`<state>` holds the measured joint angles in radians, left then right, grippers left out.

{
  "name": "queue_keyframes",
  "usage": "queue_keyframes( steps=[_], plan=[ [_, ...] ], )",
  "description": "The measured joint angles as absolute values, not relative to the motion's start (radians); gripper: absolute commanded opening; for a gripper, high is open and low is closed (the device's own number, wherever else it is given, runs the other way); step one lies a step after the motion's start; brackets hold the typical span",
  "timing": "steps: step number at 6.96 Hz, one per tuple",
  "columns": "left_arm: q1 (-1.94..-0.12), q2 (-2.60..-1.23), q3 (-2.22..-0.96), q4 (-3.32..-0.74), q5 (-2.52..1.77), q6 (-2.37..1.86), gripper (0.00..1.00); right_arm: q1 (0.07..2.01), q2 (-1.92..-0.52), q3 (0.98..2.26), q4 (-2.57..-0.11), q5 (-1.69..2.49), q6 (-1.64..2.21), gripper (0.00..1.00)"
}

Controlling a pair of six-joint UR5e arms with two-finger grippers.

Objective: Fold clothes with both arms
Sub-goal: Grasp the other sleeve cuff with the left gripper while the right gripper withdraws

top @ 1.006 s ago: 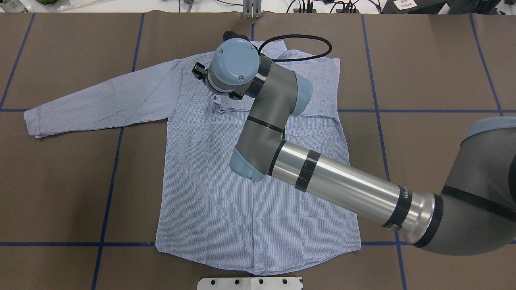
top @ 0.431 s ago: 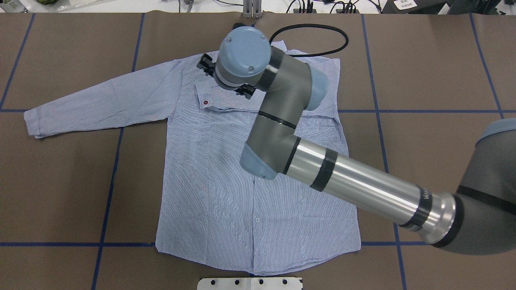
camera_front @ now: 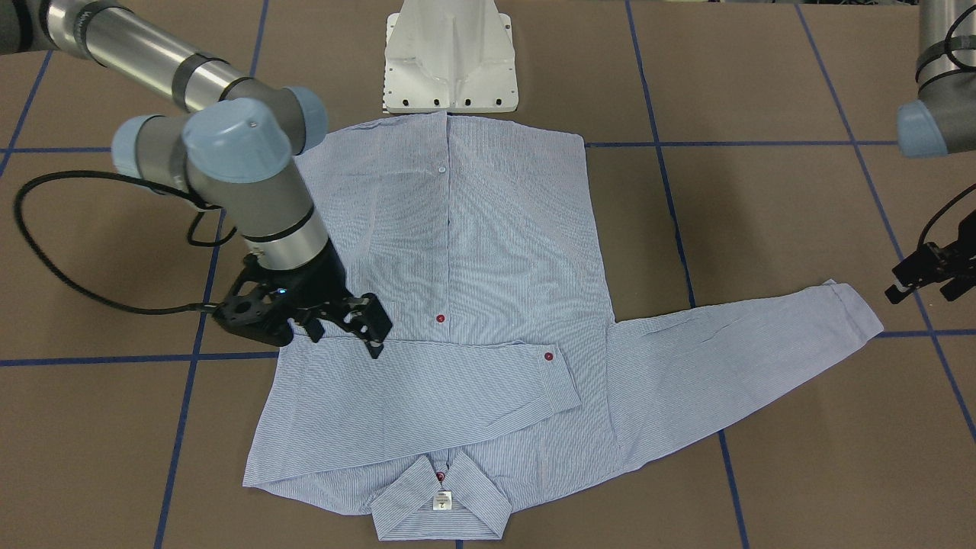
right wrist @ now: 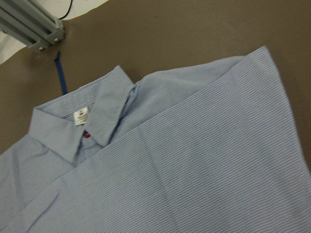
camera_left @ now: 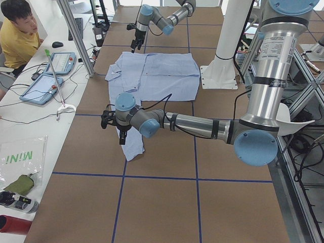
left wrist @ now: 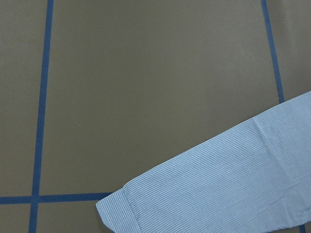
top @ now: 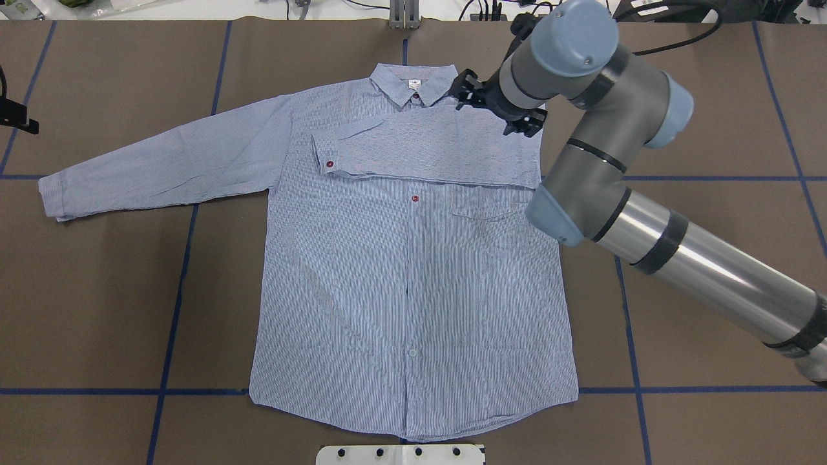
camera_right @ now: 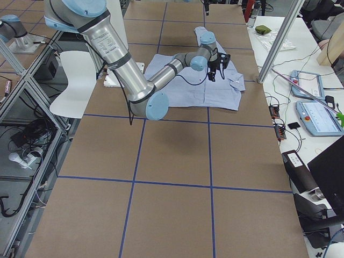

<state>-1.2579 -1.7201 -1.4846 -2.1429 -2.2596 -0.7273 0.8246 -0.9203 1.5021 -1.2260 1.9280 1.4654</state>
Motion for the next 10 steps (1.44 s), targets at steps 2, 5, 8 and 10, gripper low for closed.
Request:
queue_keyframes(
  steps=[2, 5, 8, 10],
  plan=[
    [-1.212, -1.714, -1.388, -2.284, -2.238, -0.806, 0.83, 0.931, -1.072, 1.581, -1.225, 2.055, 1.316, 1.00],
    [-1.162, -1.708, -1.287, -2.379, -2.241, -0.876, 0.83, 0.956, -1.142, 1.622, -1.224, 2.081, 1.274, 1.00],
    [-1.121, -1.700, -1.260, -2.388, -2.241, -0.894, 0.44, 0.956, -1.147, 1.623, -1.224, 2.078, 1.272, 1.00],
    [-1.114, -1.682, -1.261, -2.392, -2.241, -0.895, 0.00, 0.956, -1.146, 1.628, -1.225, 2.077, 1.273, 1.00]
  ],
)
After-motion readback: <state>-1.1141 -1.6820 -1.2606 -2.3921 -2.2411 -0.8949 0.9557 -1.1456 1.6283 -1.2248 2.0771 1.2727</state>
